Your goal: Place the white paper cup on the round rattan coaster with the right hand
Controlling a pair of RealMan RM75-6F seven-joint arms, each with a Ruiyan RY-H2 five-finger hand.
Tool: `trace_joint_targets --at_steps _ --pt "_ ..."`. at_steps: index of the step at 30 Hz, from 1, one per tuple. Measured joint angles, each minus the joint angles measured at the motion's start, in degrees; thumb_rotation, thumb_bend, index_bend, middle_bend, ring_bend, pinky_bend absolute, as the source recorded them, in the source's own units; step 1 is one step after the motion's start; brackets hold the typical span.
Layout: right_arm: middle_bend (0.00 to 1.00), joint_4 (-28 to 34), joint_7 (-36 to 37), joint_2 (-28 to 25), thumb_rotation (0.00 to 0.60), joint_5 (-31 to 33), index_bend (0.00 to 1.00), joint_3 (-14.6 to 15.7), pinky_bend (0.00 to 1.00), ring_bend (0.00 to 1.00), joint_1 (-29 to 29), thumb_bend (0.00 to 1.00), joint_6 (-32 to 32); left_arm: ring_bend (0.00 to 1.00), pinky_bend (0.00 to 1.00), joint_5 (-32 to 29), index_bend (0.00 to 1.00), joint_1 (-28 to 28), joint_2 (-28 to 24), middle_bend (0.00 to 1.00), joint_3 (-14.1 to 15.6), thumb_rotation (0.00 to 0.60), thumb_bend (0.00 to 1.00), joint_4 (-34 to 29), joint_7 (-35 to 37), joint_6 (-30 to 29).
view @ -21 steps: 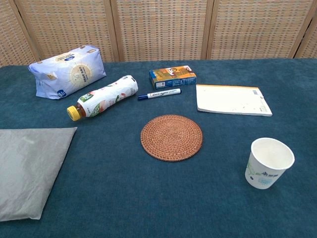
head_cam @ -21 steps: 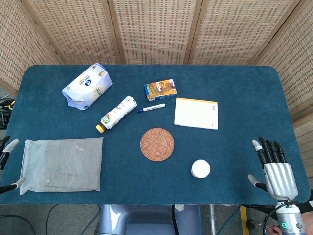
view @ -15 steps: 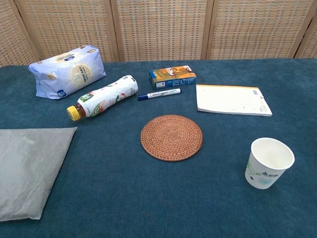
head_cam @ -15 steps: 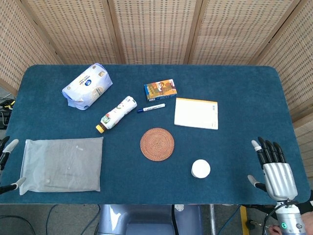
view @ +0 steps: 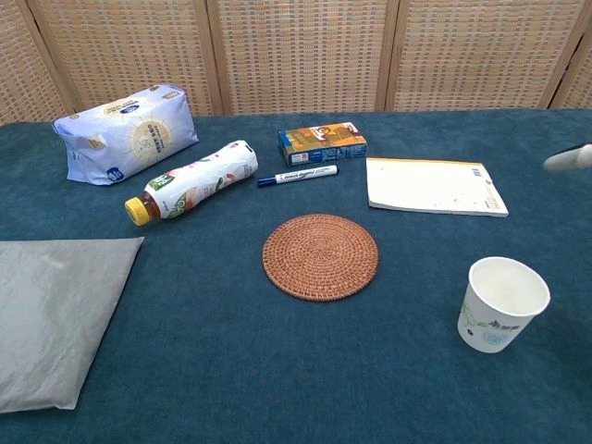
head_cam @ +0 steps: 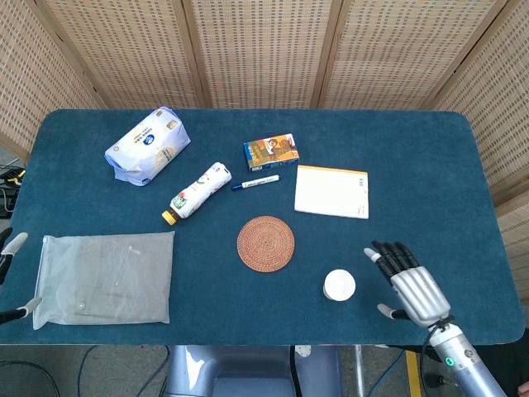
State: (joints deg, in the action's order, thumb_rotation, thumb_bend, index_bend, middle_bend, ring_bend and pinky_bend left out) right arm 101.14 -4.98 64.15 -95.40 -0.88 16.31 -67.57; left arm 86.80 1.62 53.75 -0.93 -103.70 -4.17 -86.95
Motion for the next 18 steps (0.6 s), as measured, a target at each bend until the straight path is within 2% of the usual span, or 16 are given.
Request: trace_joint_targets --at_steps 5,9,18 --pt "0.0 0.0 3.6 0.3 0.6 -1.6 0.06 0.3 0.0 0.0 5.7 0.0 6.7 0.0 0.0 -0.6 0.0 0.3 0.0 0.0 -0.2 0.6 0.0 -0.2 -0.3 0.5" --pt "0.0 -0.3 3.8 1.4 0.6 -0.9 0.07 -0.1 0.0 0.0 8.6 0.0 10.5 0.0 0.0 -0.6 0.0 0.4 -0.1 0.0 -0.1 0.6 0.0 -0.2 0.0 0.7" --pt "0.08 -0.5 -0.9 4.3 0.6 6.3 0.14 -1.5 0.0 0.0 12.2 0.0 17.4 0.0 0.0 -0.4 0.0 0.3 -0.6 0.0 0.0 0.6 0.0 0.4 2.3 0.7"
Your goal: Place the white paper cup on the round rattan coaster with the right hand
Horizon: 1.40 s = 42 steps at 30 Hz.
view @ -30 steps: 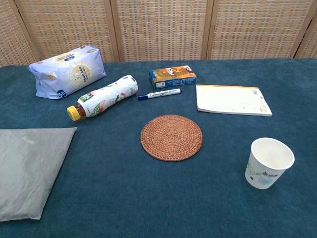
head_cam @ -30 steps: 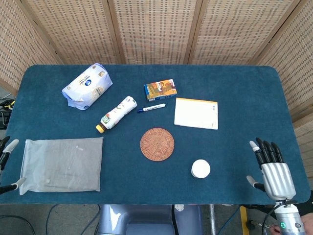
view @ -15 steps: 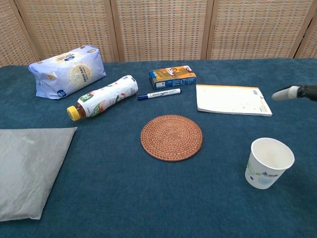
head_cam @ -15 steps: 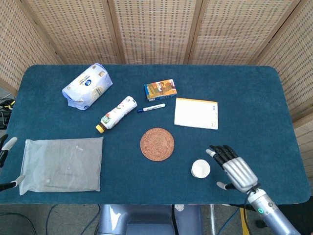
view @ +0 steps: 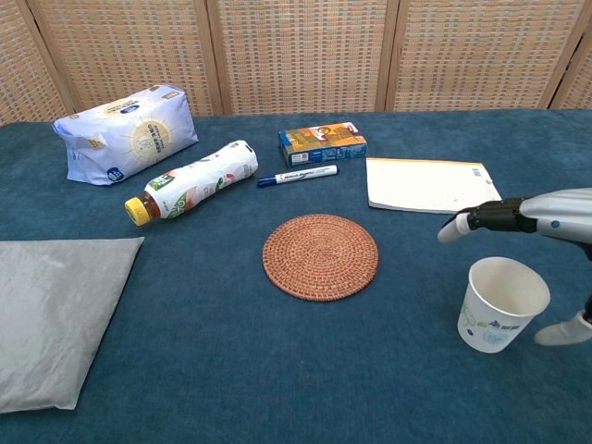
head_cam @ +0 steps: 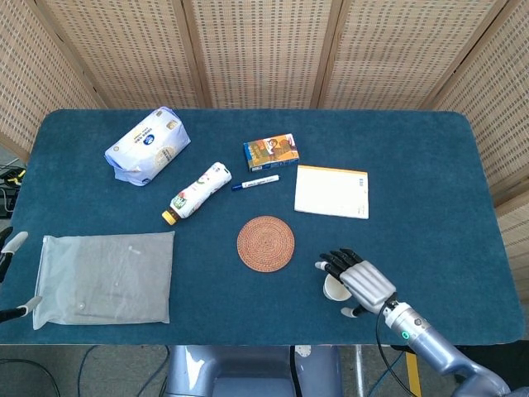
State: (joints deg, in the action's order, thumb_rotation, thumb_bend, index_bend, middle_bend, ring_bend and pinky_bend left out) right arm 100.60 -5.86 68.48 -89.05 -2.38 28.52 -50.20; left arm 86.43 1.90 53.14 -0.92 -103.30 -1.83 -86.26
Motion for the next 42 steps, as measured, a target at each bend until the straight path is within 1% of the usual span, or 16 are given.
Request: trace_joint_targets --at_steps 3,5,6,7,8,9,10,12,13,15,21,28,31,35,38,42 --pt "0.1 -0.1 -2.1 0.9 0.6 2.3 0.16 -0.3 0.01 0.01 0.8 0.0 1.2 0.0 0.0 0.1 0.0 0.1 -0.1 0.0 0.1 0.6 0.0 0.2 0.3 0.2" --pt "0.15 -0.9 -3.5 1.5 0.6 3.0 0.19 -0.3 0.03 0.07 1.1 0.0 1.4 0.0 0.0 0.2 0.0 0.1 -0.2 0.0 0.1 0.6 0.0 0.2 0.5 0.3" --pt "0.19 -1.5 -4.3 1.9 0.6 3.5 0.21 -0.3 0.06 0.13 1.2 0.0 1.5 0.0 0.0 0.1 0.0 0.1 -0.2 0.0 0.1 0.6 0.0 0.2 0.5 0.3" --pt "0.25 -2.1 -5.1 2.5 0.6 4.0 0.23 -0.4 0.11 0.21 1.3 0.0 1.4 0.0 0.0 0.1 0.0 0.2 -0.2 0.0 0.1 0.6 0.0 0.2 0.5 0.4" --pt "0.29 -2.9 -5.8 3.3 0.6 4.5 0.25 -0.5 0.15 0.27 1.2 0.01 0.9 0.0 0.0 0.0 0.0 0.2 -0.2 0.0 0.1 0.6 0.0 0.2 0.4 0.5" --pt "0.35 -3.4 -6.1 3.8 0.6 4.6 0.29 -0.5 0.25 0.34 1.2 0.02 0.4 0.0 0.0 0.0 0.0 0.2 -0.2 0.0 0.1 0.6 0.0 0.2 0.3 0.6" --pt "0.41 -3.8 -6.3 4.3 0.6 4.6 0.34 -0.6 0.34 0.4 1.1 0.04 -0.3 0.0 0.0 0.0 0.0 0.3 -0.1 0.0 0.2 0.6 0.0 0.1 0.2 0.8" --pt "0.48 -4.8 -6.0 5.2 0.6 4.3 0.41 -0.6 0.46 0.46 1.0 0.1 -1.9 0.0 0.0 0.0 0.0 0.5 -0.1 0.0 0.2 0.6 0.0 0.1 -0.1 1.2" --pt "0.5 -5.3 -5.6 5.5 0.6 4.1 0.44 -0.6 0.49 0.48 1.0 0.13 -2.3 0.0 0.0 -0.1 0.0 0.6 0.0 0.0 0.2 0.6 0.0 0.0 -0.3 1.4" --pt "0.52 -6.1 -4.6 5.9 0.6 3.7 0.46 -0.5 0.53 0.49 1.1 0.16 -2.8 0.0 0.0 -0.1 0.0 0.7 0.0 0.0 0.3 0.6 0.0 -0.1 -0.5 1.6" --pt "0.52 -5.5 -2.5 5.7 0.6 3.8 0.46 -1.4 0.53 0.49 2.2 0.16 -3.1 0.0 0.0 -0.7 0.0 1.0 0.0 0.0 0.1 0.6 0.0 -0.1 -0.6 2.1" --pt "0.52 -5.1 -2.4 5.6 0.6 6.7 0.47 -4.9 0.53 0.49 5.3 0.16 -1.4 0.0 0.0 -1.5 0.0 1.6 0.0 0.0 -0.1 0.6 0.0 -0.2 -0.8 3.2" --pt "0.52 -5.3 -2.2 6.4 0.6 9.7 0.47 -7.6 0.53 0.49 8.1 0.16 1.3 0.0 0.0 -2.6 0.0 2.1 0.1 0.0 -0.3 0.6 0.0 -0.1 -0.9 4.2" --pt "0.52 -6.8 -3.2 8.7 0.6 15.9 0.47 -11.2 0.53 0.49 13.7 0.16 6.0 0.0 0.0 -3.6 0.0 2.6 0.2 0.0 -0.6 0.6 0.0 -0.1 -1.3 5.1" --pt "0.52 -9.1 -4.8 11.5 0.6 19.5 0.47 -12.8 0.53 0.49 17.1 0.16 7.8 0.0 0.0 -4.5 0.0 2.9 0.2 0.0 -0.8 0.6 0.0 -0.1 -1.5 5.9" --pt "0.52 -12.7 -7.0 15.9 0.6 23.7 0.47 -14.0 0.53 0.49 20.9 0.16 9.3 0.0 0.0 -5.9 0.0 3.5 0.3 0.0 -1.1 0.6 0.0 0.1 -1.6 7.0"
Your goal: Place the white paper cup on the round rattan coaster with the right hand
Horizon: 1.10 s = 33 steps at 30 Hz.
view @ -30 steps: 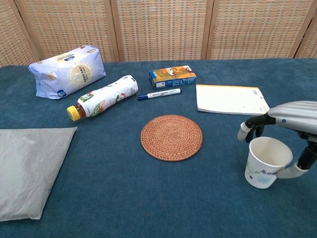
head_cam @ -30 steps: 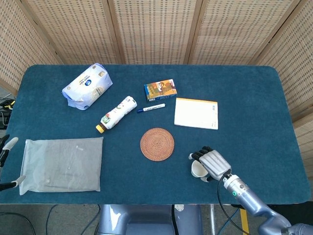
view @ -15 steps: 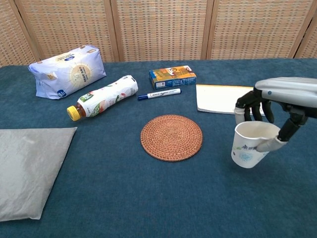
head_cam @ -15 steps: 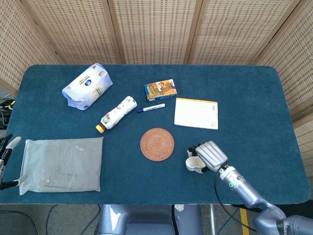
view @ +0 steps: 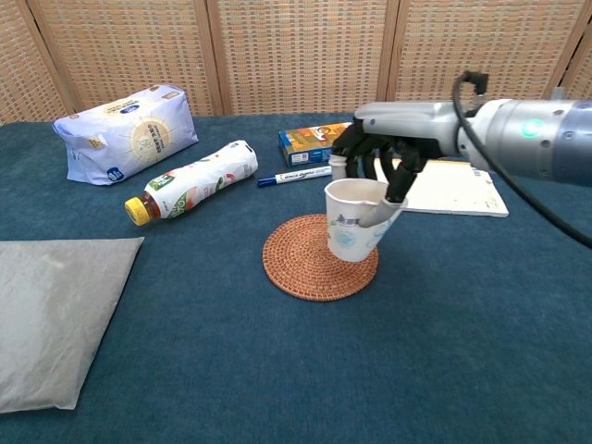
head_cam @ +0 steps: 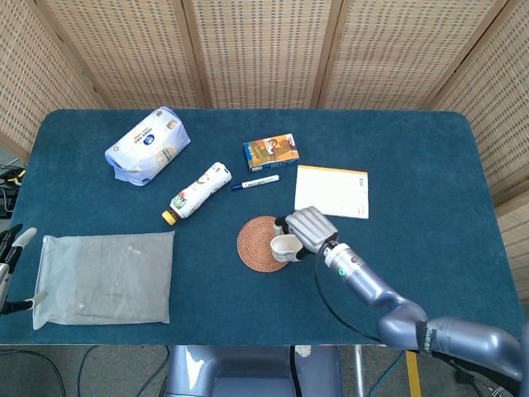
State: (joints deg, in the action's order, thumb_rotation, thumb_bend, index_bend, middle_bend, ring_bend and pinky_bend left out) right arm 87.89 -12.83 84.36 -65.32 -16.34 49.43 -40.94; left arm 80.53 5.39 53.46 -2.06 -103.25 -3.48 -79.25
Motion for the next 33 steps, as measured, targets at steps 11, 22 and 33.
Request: trace_joint_targets --at_steps 11,22,33 --pt "0.52 -10.4 -5.9 9.7 0.6 7.3 0.47 0.1 0.53 0.49 7.9 0.16 1.3 0.0 0.0 -2.4 0.0 1.1 0.1 0.0 -0.5 0.6 0.0 0.6 0.4 2.2" --pt "0.0 -9.7 -7.7 9.0 0.6 9.5 0.0 1.8 0.0 0.0 9.0 0.08 1.6 0.0 0.0 -2.2 0.0 1.1 0.1 0.0 -0.3 0.6 0.0 0.6 0.5 1.9" --pt "0.0 0.7 -7.6 2.8 0.6 6.3 0.0 2.2 0.0 0.0 7.3 0.08 -3.6 0.0 0.0 -1.0 0.0 0.6 -0.2 0.0 0.1 0.6 0.0 0.6 1.3 0.8"
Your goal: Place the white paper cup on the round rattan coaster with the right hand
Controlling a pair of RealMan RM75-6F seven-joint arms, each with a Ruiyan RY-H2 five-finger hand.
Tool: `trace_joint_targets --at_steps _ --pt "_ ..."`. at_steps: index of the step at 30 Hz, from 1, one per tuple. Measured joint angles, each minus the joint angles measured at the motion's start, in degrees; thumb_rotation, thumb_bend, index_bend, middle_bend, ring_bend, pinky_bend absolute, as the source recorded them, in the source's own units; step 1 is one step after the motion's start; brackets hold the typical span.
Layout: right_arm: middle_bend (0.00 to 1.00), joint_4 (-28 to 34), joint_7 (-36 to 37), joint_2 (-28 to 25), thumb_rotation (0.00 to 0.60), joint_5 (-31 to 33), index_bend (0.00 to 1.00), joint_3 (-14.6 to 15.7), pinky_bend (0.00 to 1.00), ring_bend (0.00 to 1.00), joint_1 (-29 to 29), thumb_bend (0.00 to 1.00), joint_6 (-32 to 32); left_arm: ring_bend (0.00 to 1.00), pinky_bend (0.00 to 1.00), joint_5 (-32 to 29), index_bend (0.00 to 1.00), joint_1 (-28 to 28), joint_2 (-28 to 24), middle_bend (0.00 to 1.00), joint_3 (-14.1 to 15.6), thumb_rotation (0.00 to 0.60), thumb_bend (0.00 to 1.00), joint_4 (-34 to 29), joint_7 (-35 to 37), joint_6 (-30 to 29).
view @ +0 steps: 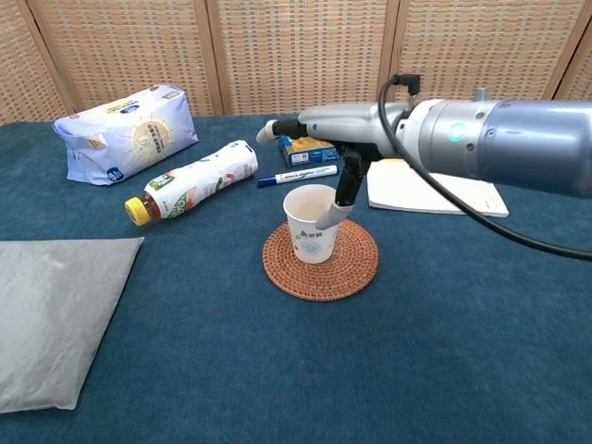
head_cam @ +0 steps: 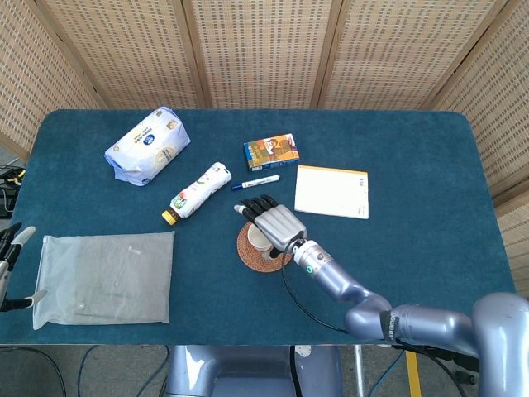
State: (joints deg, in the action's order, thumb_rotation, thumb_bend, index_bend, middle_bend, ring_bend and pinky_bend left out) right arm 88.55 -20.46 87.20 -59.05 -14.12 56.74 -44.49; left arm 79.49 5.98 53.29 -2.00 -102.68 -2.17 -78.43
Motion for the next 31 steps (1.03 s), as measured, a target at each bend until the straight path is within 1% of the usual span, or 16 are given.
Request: trace_joint_targets --at_steps 3,7,12,16,20,23,26,31 --pt "0.0 4.4 -0.2 -4.0 0.6 -2.3 0.0 1.0 0.0 0.0 -2.0 0.07 -3.2 0.0 0.0 0.3 0.0 -0.2 -0.1 0.0 0.1 0.6 0.0 0.0 0.3 -0.4" --pt "0.0 7.2 0.2 -8.8 0.6 -7.3 0.0 3.1 0.0 0.0 -6.0 0.01 -8.7 0.0 0.0 1.5 0.0 -0.6 -0.2 0.0 0.3 0.6 0.0 -0.1 0.5 -1.4" --pt "0.0 6.5 2.4 -11.3 0.6 -17.9 0.0 6.8 0.0 0.0 -11.7 0.0 -17.9 0.0 0.0 2.6 0.0 -0.9 -0.2 0.0 0.6 0.6 0.0 -0.3 0.3 -2.3" --pt "0.0 4.9 5.2 -13.3 0.6 -23.9 0.0 10.3 0.0 0.0 -17.6 0.0 -25.8 0.0 0.0 3.5 0.0 -1.3 -0.1 0.0 0.8 0.6 0.0 -0.6 -0.1 -3.5" --pt "0.0 5.1 5.7 -15.9 0.6 -26.3 0.01 13.6 0.0 0.0 -24.6 0.0 -33.1 0.0 0.0 4.7 0.0 -1.8 0.3 0.0 1.0 0.6 0.0 -0.6 -0.8 -4.8" --pt "0.0 5.6 4.7 -17.1 0.6 -26.8 0.01 15.1 0.0 0.0 -28.8 0.0 -37.2 0.0 0.0 5.2 0.0 -1.9 0.5 0.0 1.2 0.6 0.0 -0.7 -0.9 -5.0" --pt "0.0 4.7 4.6 -17.4 0.6 -27.7 0.01 16.0 0.0 0.0 -32.0 0.0 -40.6 0.0 0.0 5.6 0.0 -2.1 0.5 0.0 1.3 0.6 0.0 -0.7 -1.0 -5.4" --pt "0.0 1.3 6.2 -17.4 0.6 -28.7 0.01 16.7 0.0 0.0 -35.2 0.0 -43.2 0.0 0.0 6.4 0.0 -2.5 0.6 0.0 1.6 0.6 0.0 -0.9 -1.4 -6.2"
